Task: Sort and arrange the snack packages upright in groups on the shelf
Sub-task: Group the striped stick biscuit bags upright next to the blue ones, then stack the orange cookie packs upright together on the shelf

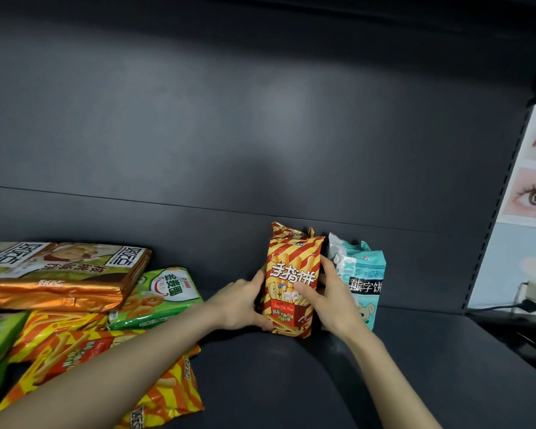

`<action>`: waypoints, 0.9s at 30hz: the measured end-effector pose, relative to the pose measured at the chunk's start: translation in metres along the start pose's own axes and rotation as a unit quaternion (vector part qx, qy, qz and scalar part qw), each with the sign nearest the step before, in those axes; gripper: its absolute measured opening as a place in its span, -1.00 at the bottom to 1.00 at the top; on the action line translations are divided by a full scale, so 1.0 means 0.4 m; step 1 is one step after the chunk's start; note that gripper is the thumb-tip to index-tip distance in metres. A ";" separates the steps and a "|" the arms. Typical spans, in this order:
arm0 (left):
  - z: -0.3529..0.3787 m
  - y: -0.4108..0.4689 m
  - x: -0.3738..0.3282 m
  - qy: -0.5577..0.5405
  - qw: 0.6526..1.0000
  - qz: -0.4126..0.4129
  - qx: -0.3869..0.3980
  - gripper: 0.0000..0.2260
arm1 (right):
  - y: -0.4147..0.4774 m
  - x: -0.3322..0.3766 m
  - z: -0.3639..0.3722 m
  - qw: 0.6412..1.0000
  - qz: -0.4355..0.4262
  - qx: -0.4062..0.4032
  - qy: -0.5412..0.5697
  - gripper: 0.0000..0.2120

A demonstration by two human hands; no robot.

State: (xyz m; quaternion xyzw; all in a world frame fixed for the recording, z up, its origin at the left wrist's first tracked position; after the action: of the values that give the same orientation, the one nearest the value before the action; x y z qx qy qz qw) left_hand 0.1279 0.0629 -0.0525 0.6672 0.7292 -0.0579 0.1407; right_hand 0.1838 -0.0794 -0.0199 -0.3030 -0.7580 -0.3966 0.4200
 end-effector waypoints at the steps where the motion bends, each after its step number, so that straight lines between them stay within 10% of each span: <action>1: -0.004 -0.001 0.001 0.019 1.000 -0.004 0.007 -0.17 | -0.002 0.003 -0.004 1.000 0.003 -0.004 -0.005 -0.36; 27: -0.239 -0.421 0.121 0.172 0.974 -0.114 -0.092 -0.53 | -0.154 0.187 0.204 0.954 -0.117 0.154 -0.231 -0.64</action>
State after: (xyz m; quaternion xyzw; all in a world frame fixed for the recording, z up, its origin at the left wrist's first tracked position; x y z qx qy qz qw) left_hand -0.0544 0.1178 0.0075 0.5642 0.8157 0.1094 0.0664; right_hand 0.0678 -0.0311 -0.0028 -0.2277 -0.9162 -0.2406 0.2252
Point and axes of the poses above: each hand's wrist, its own y-axis towards the middle knuckle, its own z-axis out of the palm, x = y × z, the point moved 8 cm from there along y, towards the middle knuckle, and after that the axes turned 11 degrees about y, right-handed, at the moved point
